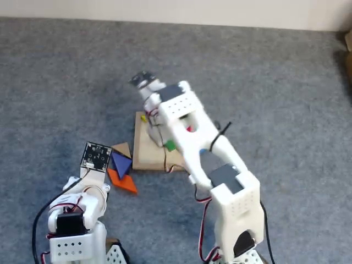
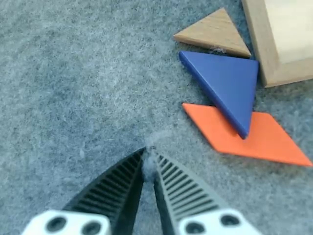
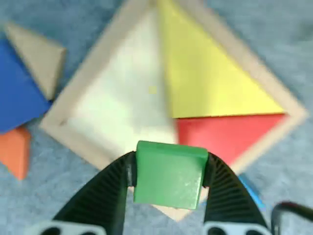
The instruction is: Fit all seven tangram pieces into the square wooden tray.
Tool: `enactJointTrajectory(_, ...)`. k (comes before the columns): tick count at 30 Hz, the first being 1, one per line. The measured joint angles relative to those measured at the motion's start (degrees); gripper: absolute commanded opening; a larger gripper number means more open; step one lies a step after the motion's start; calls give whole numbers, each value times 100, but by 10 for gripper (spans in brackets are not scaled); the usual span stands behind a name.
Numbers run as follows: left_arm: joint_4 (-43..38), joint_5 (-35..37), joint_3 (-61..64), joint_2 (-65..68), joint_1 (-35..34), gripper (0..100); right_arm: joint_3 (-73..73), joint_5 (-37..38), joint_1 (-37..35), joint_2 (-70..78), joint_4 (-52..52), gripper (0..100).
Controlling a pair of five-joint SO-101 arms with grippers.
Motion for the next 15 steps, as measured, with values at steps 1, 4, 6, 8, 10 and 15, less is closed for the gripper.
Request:
enactJointTrajectory(1, 0, 0, 0, 0, 0, 7, 88, 9, -53, 0, -123, 117)
enactJointTrajectory(4, 0, 0, 0, 0, 0, 7, 484, 9, -123, 0, -607, 117)
enactJointTrajectory(6, 0, 0, 0, 0, 0, 6, 738, 9, -132, 0, -897, 120)
enactJointTrajectory(8, 0, 0, 0, 0, 0, 6, 870, 9, -149, -18, -1081, 121)
enactJointTrajectory(10, 0, 0, 0, 0, 0, 6, 897, 9, -149, -62, -1213, 128)
enactJointTrajectory(15, 0, 0, 0, 0, 0, 6, 941, 9, -167, -79, -1301, 244)
